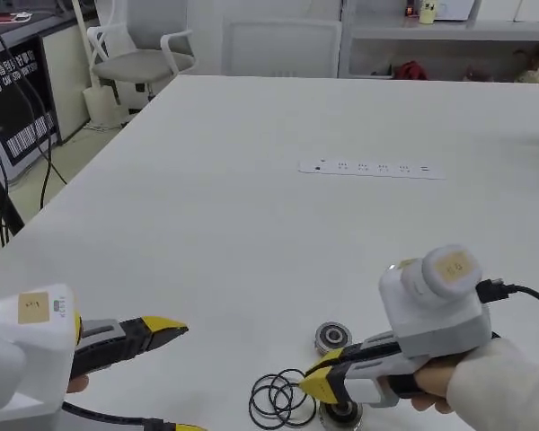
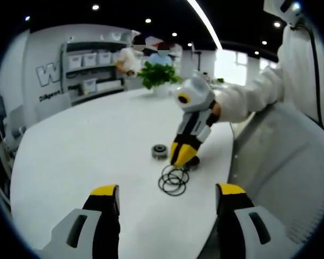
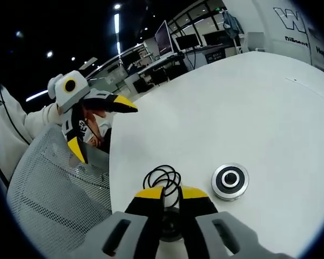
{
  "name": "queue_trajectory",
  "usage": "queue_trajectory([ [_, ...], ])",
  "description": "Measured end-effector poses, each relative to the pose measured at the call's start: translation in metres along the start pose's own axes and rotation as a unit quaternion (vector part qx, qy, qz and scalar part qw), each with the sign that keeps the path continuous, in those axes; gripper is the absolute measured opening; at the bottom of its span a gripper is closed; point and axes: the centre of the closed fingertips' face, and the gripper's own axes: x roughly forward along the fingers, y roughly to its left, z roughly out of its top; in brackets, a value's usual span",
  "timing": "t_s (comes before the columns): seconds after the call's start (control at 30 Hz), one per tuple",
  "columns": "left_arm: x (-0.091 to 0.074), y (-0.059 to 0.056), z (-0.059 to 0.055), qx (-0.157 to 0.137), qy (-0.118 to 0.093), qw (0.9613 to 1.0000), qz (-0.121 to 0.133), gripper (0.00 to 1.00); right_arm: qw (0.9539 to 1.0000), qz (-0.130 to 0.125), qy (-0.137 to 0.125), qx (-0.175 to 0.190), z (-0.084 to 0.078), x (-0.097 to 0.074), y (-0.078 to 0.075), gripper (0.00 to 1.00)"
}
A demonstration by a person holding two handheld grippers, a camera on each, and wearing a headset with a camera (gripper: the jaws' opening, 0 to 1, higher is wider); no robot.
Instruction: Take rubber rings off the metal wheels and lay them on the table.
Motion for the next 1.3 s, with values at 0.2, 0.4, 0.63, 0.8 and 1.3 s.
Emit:
queue_trajectory([
  [0.2, 0.001, -0.003, 0.001, -0.001, 0.001, 1.0000, 0.000, 0.74, 1.0000, -0.005, -0.002, -0.002, 0.002, -0.002, -0.004, 0.09],
  [0.4, 0.000, 0.000, -0.001, -0.002, 0.000, 1.0000, 0.000, 0.74, 0.9998, -0.011, -0.018, 0.002, 0.010, -0.010, -0.008, 0.10],
  [0.63, -0.002, 0.001, 0.000, 0.000, -0.002, 1.0000, 0.002, 0.74, 0.9987, -0.017, -0.048, 0.006, 0.027, -0.024, -0.012, 0.12],
  [0.8, -0.004, 0.001, 0.002, 0.001, -0.004, 1.0000, 0.004, 0.74, 0.9970, -0.023, -0.074, 0.006, 0.040, -0.037, -0.014, 0.14],
  [1.3, -0.008, -0.001, 0.009, 0.003, -0.014, 0.9999, 0.003, 0.78, 0.9907, -0.028, -0.132, -0.010, 0.064, -0.087, -0.004, 0.33],
])
